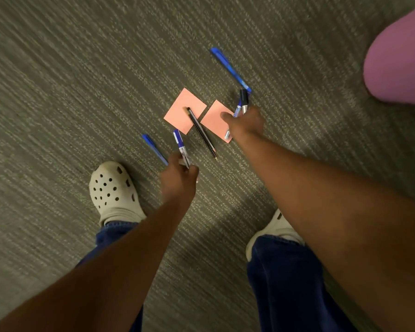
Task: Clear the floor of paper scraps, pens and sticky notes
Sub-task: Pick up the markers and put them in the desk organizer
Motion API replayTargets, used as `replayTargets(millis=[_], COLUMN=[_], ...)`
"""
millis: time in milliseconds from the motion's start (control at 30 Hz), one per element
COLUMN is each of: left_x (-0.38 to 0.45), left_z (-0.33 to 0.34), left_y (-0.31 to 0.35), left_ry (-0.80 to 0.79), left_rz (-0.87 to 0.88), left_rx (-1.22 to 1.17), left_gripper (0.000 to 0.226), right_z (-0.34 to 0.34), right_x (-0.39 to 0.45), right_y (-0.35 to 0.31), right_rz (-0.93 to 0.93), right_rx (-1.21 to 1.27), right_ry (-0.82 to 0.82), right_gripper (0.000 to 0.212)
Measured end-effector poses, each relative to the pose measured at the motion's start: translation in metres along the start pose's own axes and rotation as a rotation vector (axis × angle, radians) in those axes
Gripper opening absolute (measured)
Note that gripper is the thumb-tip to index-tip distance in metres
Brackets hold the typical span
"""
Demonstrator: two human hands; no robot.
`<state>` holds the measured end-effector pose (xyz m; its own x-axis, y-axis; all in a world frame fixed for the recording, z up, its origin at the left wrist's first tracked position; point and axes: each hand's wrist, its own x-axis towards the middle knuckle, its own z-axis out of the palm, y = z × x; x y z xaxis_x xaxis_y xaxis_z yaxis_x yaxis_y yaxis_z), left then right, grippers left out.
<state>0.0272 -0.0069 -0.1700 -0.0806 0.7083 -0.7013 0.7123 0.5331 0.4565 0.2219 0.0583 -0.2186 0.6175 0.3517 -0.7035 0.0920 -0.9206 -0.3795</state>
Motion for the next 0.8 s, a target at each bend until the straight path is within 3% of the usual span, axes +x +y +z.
replayTargets(millis=[100, 233, 367, 467, 600, 800], left_x=[-0.010, -0.022, -0.046, -0.075, -0.123, -0.211], left_z=[-0.005, -0.013, -0.030, -0.049, -0.086, -0.160], left_y=[0.011, 0.031, 0.068, 0.110, 0.172, 0.270], left_ry=[-0.032, -0.084, -0.116, -0.199, -0.388, -0.544], left_rz=[0.038, 0.018, -0.028, -0.016, -0.022, 0.095], left_rx=[-0.128, -0.256, -0.381, -0.390, -0.421, -0.329], left_gripper=[0.037, 0.005, 0.019, 0.015, 0.020, 0.036], right_z=[0.008, -0.012, -0.062, -0.111, -0.177, -0.280], right_x=[0.011, -0.002, -0.056, -0.116, -0.200, -0.317], right_y=[0.000, 0.005, 0.011, 0.005, -0.024, -0.092], right_rz=[0.055, 0.035, 0.024, 0.027, -0.016, -0.126], right_rx=[-0.067, -0.091, 0.099, 0.255, 0.455, 0.641], right_ry=[0.023, 0.010, -0.145, -0.249, -0.257, -0.278], right_gripper=[0.044, 0.035, 0.012, 0.023, 0.022, 0.044])
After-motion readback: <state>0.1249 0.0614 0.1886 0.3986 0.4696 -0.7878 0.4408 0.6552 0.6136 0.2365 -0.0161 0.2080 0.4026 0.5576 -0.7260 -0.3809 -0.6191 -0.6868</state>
